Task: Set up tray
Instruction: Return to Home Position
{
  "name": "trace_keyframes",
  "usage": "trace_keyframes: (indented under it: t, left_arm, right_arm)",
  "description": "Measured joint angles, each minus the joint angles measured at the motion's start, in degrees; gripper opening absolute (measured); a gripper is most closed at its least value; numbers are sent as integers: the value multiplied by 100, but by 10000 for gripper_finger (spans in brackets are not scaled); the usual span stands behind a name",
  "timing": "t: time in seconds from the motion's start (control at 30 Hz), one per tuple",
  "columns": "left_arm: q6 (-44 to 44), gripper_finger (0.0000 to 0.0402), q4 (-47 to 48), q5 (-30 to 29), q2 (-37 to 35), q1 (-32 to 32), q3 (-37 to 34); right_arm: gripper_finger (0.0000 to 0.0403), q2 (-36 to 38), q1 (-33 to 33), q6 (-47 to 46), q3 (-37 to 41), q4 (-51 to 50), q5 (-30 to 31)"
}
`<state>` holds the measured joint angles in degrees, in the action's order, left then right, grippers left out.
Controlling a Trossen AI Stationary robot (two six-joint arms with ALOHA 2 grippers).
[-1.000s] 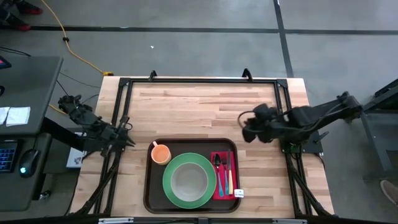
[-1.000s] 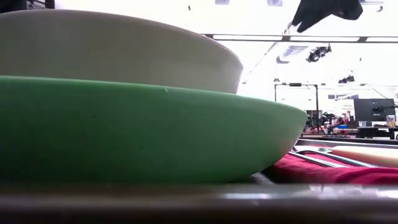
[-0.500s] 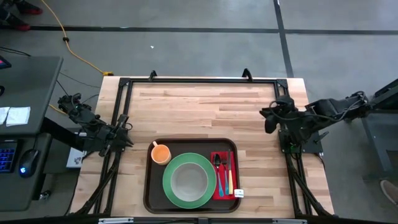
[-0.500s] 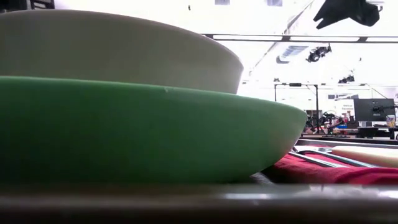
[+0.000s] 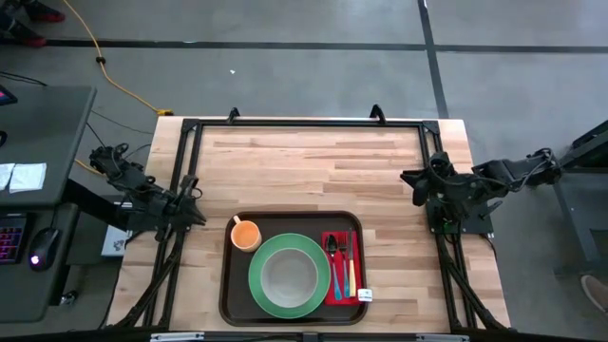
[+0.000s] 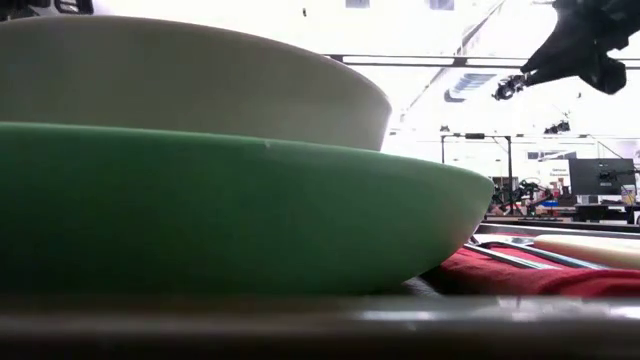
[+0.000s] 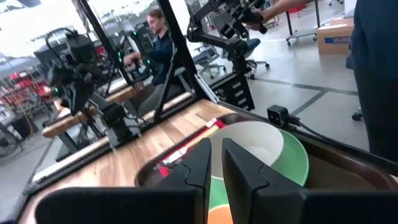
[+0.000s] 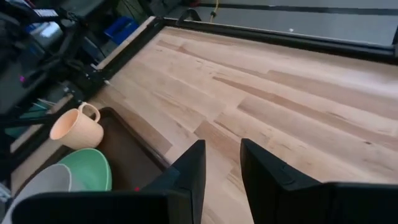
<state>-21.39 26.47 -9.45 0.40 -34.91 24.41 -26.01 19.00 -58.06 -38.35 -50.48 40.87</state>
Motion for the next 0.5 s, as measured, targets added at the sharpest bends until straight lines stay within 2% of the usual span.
trace_keyframes:
  t: [0.27, 0.5]
  left_arm:
    - [-91, 72, -381, 27, -1, 1, -264]
    - [-90, 72, -419, 155, 0, 1, -365]
  right_arm:
    - [79, 854, 0, 29, 575, 189, -35]
    - [79, 1335, 0, 8, 867, 245, -398]
